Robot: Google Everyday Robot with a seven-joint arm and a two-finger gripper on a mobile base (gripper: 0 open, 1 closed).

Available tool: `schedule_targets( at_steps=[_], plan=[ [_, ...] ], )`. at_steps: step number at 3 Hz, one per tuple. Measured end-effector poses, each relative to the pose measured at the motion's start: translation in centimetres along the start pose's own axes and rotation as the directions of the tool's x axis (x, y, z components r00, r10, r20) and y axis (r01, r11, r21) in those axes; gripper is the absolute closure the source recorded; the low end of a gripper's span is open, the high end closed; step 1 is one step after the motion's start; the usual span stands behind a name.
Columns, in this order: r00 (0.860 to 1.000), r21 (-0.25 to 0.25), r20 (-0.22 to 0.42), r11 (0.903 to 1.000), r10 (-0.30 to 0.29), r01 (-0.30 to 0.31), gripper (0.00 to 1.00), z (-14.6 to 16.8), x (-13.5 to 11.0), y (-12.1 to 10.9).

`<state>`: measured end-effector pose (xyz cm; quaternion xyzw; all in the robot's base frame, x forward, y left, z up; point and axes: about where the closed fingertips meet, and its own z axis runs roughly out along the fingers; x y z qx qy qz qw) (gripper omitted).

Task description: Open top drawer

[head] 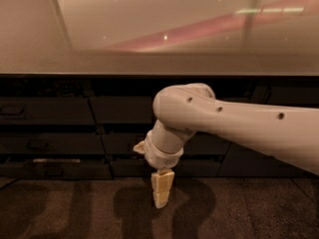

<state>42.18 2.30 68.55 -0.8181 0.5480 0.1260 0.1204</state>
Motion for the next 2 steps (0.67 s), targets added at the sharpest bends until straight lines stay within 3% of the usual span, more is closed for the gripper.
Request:
schedule_targets(
  at_steps=[1,2],
  plan=[
    [0.995,0.044,-0.077,0.9964,-0.07,0.073,0.0,1.4,-2.1,0.0],
    [0.965,0.128,-0.248,0.985,-0.082,0.116,0.0,1.4,-2.3,1.8]
  ],
)
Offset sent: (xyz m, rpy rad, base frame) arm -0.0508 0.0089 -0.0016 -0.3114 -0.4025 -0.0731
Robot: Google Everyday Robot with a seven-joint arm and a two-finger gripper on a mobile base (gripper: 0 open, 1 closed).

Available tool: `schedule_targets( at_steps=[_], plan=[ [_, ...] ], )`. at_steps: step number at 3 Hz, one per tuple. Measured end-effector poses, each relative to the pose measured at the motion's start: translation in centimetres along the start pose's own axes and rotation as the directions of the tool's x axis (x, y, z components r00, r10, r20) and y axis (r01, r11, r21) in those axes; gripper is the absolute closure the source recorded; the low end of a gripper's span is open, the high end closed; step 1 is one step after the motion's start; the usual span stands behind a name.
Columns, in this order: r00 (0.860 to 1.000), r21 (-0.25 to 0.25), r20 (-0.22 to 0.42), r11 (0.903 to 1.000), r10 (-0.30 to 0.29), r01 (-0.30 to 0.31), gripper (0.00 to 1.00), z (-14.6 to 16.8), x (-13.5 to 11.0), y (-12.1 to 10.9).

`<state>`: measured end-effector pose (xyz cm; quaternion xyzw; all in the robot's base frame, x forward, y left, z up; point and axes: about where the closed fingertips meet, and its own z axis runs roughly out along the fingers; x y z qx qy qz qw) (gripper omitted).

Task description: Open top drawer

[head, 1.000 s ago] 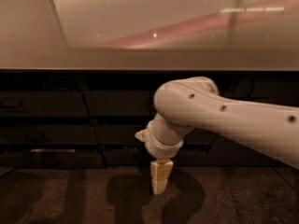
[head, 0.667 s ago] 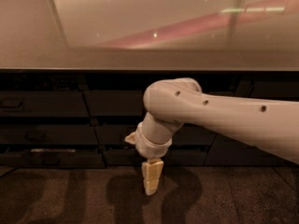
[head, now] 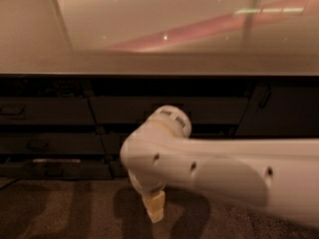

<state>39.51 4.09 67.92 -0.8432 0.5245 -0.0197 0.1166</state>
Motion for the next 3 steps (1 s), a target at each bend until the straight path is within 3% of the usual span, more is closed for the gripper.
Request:
schedule_targets(
  at_steps=[1,2,3],
  plan=[
    [0.977,0.02,-0.177,0.9924,-0.116,0.122,0.0,0.3,-1.4,2.1],
    [0.975,0.048,-0.207,0.9948,-0.077,0.089,0.0,0.3,-1.1,1.8],
    [0.985,0.066,-0.169,0.9974,-0.018,0.029,0.0,-1.4,0.4,1.3]
  ],
)
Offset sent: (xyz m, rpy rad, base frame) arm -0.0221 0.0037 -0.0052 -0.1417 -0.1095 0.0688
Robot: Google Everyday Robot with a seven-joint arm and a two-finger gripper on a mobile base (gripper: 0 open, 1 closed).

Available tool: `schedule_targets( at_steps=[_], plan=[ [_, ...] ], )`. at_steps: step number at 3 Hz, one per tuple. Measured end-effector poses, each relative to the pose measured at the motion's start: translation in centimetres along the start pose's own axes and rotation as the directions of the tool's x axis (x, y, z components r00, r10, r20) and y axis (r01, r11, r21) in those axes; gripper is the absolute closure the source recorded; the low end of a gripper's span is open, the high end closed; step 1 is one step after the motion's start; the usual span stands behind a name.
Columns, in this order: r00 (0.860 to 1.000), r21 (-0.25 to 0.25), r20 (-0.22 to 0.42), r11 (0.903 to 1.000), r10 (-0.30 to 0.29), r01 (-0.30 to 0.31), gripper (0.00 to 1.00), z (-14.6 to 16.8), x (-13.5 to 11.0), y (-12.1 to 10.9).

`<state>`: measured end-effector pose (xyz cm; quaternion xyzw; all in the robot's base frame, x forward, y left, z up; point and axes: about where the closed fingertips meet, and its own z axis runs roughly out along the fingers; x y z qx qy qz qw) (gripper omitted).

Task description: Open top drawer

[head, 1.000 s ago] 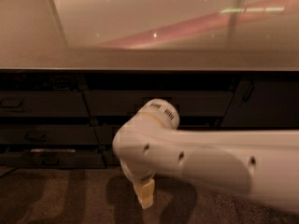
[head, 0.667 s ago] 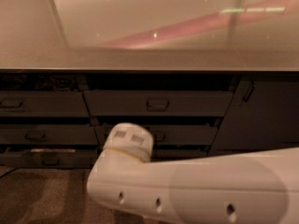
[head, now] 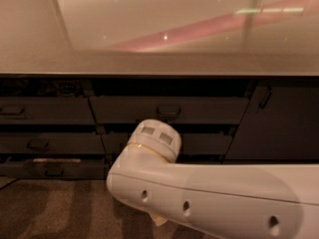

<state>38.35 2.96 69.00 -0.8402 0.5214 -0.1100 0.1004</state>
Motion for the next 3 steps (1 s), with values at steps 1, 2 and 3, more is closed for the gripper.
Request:
schedule_targets(
  at_steps=[1,2,3],
  plan=[
    [0.996,0.023,0.011,0.9954,0.092,-0.093,0.0,-2.8,4.8,0.8],
    [0.979,0.057,0.004,0.977,0.206,-0.206,0.0,-6.1,10.6,3.4],
    [0.965,0.097,0.041,0.9601,0.259,-0.262,0.0,-7.5,13.3,5.1]
  ],
)
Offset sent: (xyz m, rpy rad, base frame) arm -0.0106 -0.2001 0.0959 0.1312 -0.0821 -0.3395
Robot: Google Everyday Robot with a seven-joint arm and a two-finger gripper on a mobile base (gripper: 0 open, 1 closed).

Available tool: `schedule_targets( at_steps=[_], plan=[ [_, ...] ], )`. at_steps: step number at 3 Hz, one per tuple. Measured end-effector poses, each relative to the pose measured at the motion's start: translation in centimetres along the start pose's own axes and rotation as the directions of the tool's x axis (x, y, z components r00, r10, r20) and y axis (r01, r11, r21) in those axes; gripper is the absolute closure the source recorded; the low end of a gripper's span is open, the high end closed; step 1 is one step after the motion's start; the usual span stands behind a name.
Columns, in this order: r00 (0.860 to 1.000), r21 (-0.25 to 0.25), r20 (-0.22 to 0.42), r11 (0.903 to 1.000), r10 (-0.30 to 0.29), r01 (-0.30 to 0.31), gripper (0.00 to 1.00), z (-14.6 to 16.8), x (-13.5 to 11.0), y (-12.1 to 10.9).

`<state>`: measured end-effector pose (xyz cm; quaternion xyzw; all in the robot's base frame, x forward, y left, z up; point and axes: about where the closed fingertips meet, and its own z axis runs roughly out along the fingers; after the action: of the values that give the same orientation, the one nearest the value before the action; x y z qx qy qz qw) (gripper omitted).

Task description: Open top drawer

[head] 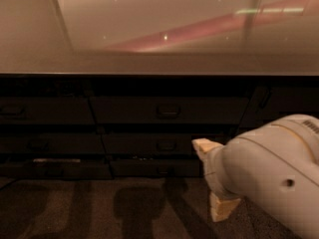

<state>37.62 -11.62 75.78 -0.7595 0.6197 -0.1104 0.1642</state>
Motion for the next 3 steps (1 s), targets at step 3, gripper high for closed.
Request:
schedule_targets(
  at_steps=[3],
  plan=[
    [0.992,0.065,-0.113,0.9967,0.056,-0.049,0.0,1.4,2.0,-4.7]
  ],
)
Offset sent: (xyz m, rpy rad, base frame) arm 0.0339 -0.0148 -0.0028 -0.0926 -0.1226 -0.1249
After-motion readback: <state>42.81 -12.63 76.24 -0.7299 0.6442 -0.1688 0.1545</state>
